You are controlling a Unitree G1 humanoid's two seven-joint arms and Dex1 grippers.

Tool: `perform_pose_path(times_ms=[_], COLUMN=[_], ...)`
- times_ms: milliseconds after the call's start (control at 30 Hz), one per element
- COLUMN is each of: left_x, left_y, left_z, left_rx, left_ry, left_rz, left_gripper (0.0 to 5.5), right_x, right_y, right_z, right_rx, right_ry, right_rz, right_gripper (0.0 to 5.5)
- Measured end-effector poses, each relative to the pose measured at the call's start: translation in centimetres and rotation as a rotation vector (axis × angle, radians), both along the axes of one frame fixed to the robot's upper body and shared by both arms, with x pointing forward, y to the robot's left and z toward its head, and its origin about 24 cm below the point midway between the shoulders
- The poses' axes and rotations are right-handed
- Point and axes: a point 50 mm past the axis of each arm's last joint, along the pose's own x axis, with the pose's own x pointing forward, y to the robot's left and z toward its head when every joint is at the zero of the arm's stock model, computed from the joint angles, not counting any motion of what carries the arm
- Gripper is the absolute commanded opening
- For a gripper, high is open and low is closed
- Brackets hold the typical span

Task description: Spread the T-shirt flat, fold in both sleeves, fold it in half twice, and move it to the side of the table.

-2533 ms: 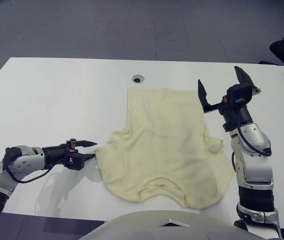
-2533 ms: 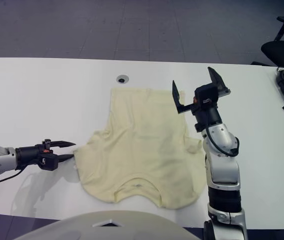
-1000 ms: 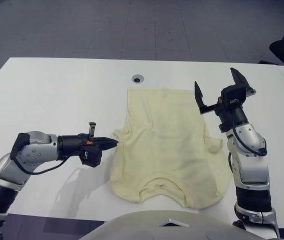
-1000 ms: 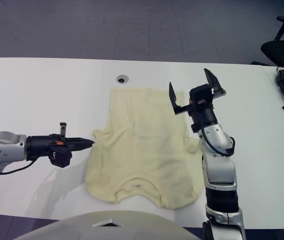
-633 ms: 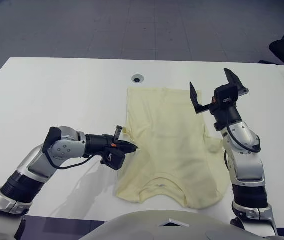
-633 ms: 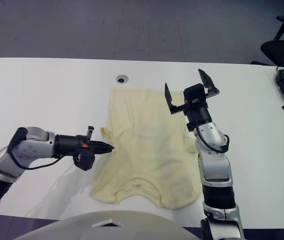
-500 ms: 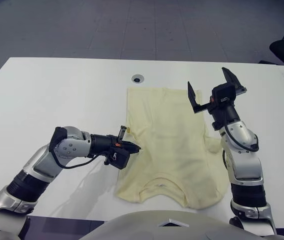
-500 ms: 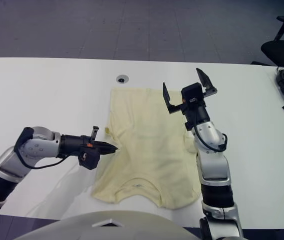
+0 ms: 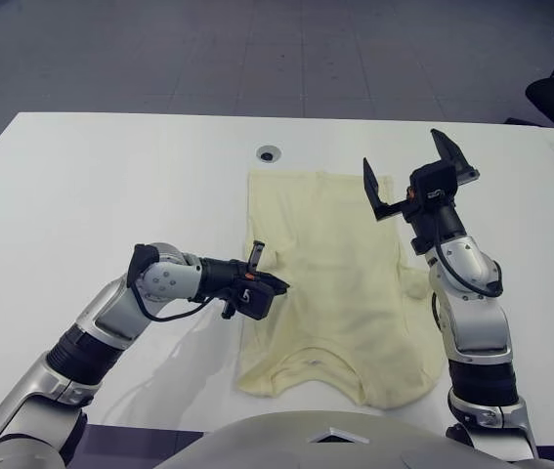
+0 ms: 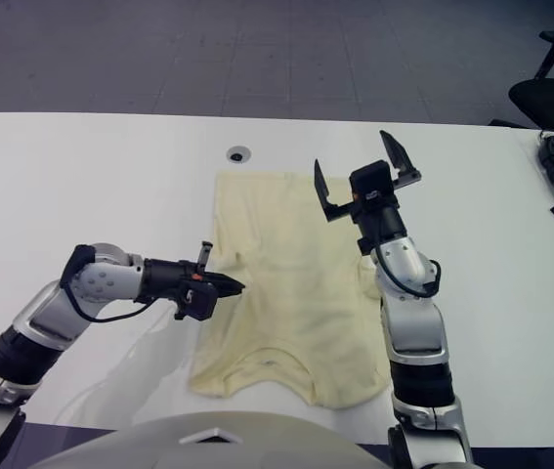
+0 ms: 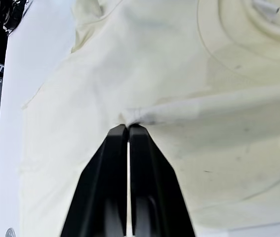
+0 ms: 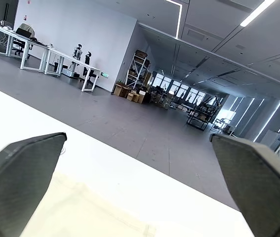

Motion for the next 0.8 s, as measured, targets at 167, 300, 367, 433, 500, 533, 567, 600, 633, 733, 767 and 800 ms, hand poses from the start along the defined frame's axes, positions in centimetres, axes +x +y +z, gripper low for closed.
perform_pose_path(times_ms=[167, 300, 367, 433, 500, 533, 567, 600, 633, 733, 767, 800], left_x=[-0.4, -0.8, -0.9, -0.9, -0.9, -0.8, -0.4, 0.1, 0.7, 2.3, 2.5, 2.6], left_y=[-0.8, -1.8, -2.3, -3.0, -3.3, -3.1, -2.7, -2.2, -1.7, 0.9, 1.5, 2.3], left_z=[-0.6, -0.7, -0.3, 0.2, 0.4, 0.6, 0.9, 1.3, 1.6, 2.3, 2.3, 2.1], left_rx=[-0.016, -0.094, -0.171, -0.25, -0.312, -0.338, -0.365, -0.39, -0.419, -0.503, -0.54, -0.583], left_ry=[0.027, 0.041, 0.044, 0.043, 0.024, 0.011, -0.012, -0.036, -0.06, -0.13, -0.141, -0.142], left_rz=[-0.014, -0.026, -0.026, -0.029, -0.018, 0.009, 0.05, 0.092, 0.146, 0.363, 0.425, 0.512], left_gripper=[1.23, 1.99, 2.38, 2.74, 3.04, 3.25, 3.43, 3.59, 3.8, 4.34, 4.51, 4.72], right_x=[0.0, 0.0, 0.0, 0.0, 0.0, 0.0, 0.0, 0.0, -0.1, -1.6, -2.3, -3.3], right_y=[0.0, 0.0, 0.0, -0.1, 0.0, -0.1, -0.1, -0.3, -0.5, -2.3, -2.9, -3.8], right_z=[0.0, 0.0, -0.1, -0.1, -0.1, -0.1, -0.1, -0.1, -0.1, 0.6, 0.9, 1.2], right_rx=[-0.005, -0.006, -0.007, -0.008, -0.008, -0.007, -0.003, 0.003, 0.001, -0.143, -0.219, -0.321], right_ry=[0.004, 0.008, 0.01, 0.011, 0.012, 0.013, 0.018, 0.028, 0.052, 0.127, 0.154, 0.195], right_rz=[-0.004, -0.006, -0.007, -0.009, -0.008, -0.007, -0.007, -0.008, -0.001, 0.052, 0.09, 0.136], right_gripper=[5.4, 5.4, 5.4, 5.4, 5.4, 5.4, 5.4, 5.4, 5.4, 5.4, 5.4, 5.4])
